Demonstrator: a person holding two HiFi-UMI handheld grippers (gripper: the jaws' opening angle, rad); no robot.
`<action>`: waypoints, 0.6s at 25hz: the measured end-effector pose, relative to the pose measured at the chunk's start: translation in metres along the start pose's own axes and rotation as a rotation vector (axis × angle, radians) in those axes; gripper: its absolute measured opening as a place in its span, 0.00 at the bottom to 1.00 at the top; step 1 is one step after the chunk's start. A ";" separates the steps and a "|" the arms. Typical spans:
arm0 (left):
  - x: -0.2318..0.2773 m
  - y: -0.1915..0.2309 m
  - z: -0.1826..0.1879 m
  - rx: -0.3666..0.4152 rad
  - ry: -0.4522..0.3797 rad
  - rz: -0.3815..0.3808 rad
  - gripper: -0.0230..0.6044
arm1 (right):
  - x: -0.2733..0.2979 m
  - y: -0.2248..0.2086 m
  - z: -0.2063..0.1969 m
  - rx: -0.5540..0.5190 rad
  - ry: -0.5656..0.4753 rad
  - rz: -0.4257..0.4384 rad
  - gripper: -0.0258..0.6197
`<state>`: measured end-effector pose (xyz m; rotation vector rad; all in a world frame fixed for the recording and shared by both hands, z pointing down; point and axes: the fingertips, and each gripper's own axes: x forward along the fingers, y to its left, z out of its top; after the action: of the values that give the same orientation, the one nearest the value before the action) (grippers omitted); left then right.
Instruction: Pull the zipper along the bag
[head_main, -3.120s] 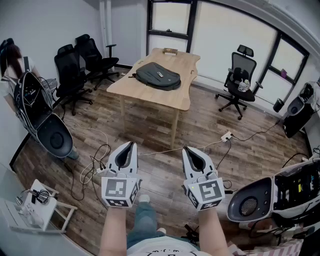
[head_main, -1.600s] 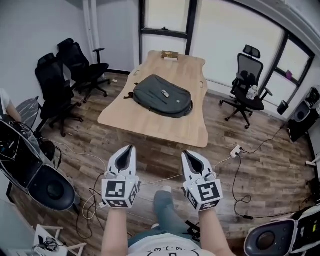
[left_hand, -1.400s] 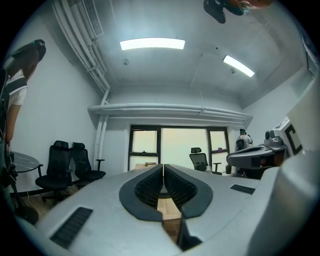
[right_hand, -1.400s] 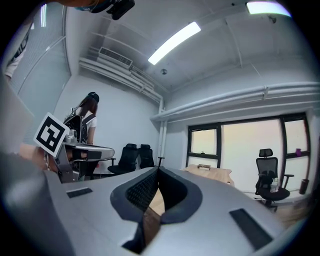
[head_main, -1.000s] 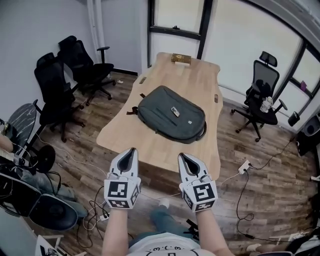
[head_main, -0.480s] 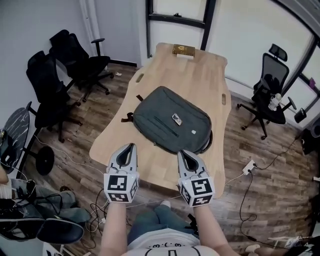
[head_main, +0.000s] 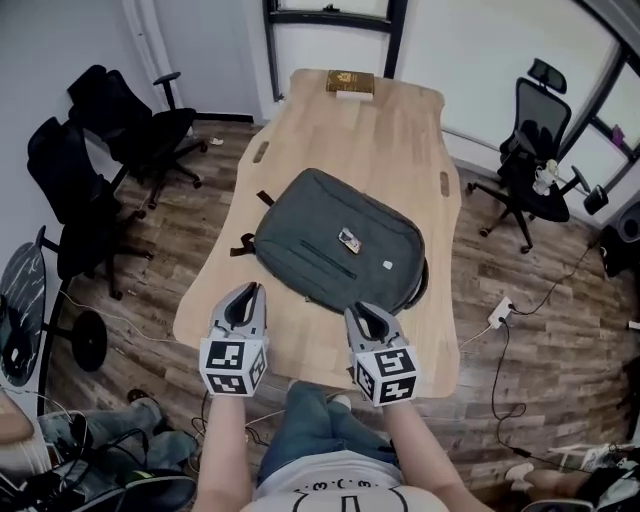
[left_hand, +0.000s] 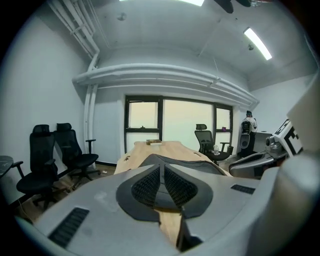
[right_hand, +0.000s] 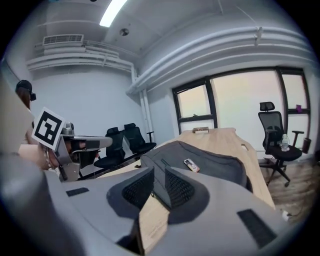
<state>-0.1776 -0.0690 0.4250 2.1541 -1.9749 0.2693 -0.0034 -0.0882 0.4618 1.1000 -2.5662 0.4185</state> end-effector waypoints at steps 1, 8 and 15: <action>0.007 0.003 -0.002 0.006 0.014 -0.016 0.07 | 0.006 0.004 -0.004 0.013 0.015 0.003 0.24; 0.065 0.039 -0.017 0.083 0.105 -0.101 0.07 | 0.052 0.046 -0.042 0.116 0.133 -0.028 0.28; 0.113 0.057 -0.029 0.161 0.163 -0.207 0.08 | 0.103 0.056 -0.093 0.155 0.241 -0.192 0.29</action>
<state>-0.2245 -0.1738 0.4846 2.3294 -1.6791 0.5662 -0.0961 -0.0820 0.5791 1.2521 -2.2272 0.6658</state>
